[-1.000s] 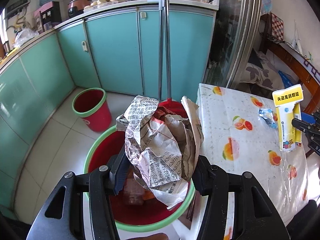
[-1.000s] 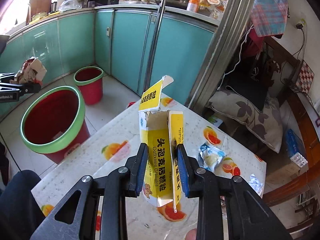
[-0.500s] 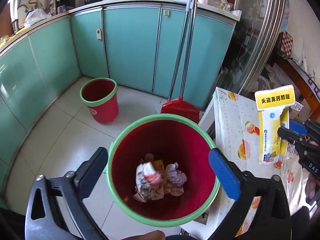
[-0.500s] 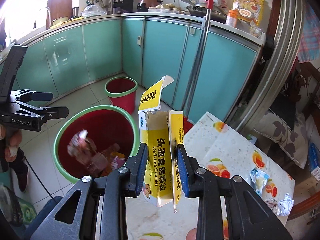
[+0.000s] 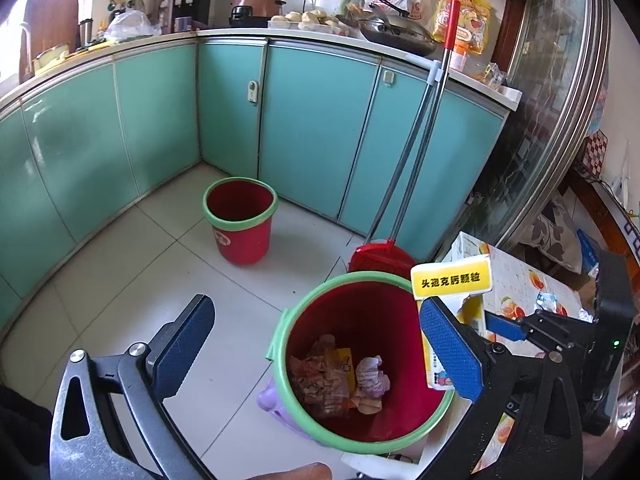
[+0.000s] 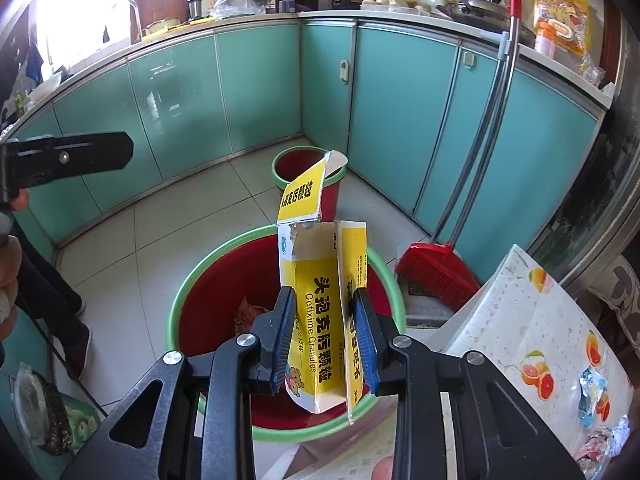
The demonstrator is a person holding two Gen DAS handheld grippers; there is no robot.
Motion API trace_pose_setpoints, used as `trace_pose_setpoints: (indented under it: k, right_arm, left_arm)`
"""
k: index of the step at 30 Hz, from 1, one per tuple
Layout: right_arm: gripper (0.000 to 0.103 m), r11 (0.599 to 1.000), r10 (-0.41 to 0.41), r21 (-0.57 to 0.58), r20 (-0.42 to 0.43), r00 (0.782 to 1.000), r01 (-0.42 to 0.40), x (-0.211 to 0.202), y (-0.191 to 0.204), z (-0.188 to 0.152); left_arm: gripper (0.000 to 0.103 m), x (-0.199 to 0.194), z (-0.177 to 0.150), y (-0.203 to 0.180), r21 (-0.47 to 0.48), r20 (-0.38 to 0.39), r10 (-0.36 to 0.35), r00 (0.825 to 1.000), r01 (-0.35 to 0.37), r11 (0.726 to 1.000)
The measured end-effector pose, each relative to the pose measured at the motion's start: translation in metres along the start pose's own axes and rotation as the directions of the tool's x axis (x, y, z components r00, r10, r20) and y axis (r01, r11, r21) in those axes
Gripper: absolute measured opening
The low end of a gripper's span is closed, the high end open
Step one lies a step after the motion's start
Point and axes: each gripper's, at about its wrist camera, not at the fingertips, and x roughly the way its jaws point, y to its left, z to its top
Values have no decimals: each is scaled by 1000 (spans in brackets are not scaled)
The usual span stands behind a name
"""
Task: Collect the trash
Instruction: 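Carry the paper ball and yellow box over the red bucket and release both, then move both grippers back over the table toward the remaining wrappers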
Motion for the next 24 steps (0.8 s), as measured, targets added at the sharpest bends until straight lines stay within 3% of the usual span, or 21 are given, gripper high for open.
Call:
trace_pose_setpoints:
  k: [4, 7, 10, 12, 14, 20, 24]
  right_arm:
    - [27, 1000, 21, -11, -28, 999, -21, 22, 13, 2]
    - [36, 999, 33, -18, -49, 998, -34, 33, 17, 1]
    - [49, 999, 14, -32, -52, 999, -16, 37, 19, -2]
    - [69, 999, 25, -23, -43, 999, -26, 34, 17, -4]
    - [77, 999, 32, -16, -35, 999, -32, 29, 14, -6]
    - [78, 1000, -11, -9, 7, 1000, 12, -1, -2, -16]
    - [83, 997, -76, 16, 29, 997, 75, -33, -26, -30]
  left_arm:
    - [103, -1, 1, 10, -18, 2, 8, 1000, -8, 1000]
    - [103, 1, -1, 12, -18, 0, 17, 1000, -17, 1000]
    - [103, 3, -3, 13, -17, -3, 23, 1000, -23, 1000]
    - [103, 4, -3, 12, -17, -8, 25, 1000, -25, 1000]
    - [103, 4, -3, 10, -14, -8, 30, 1000, -30, 999]
    - [103, 2, -1, -10, 21, 2, 9, 1000, -9, 1000]
    - [103, 2, -1, -39, 64, 3, -21, 1000, 21, 998]
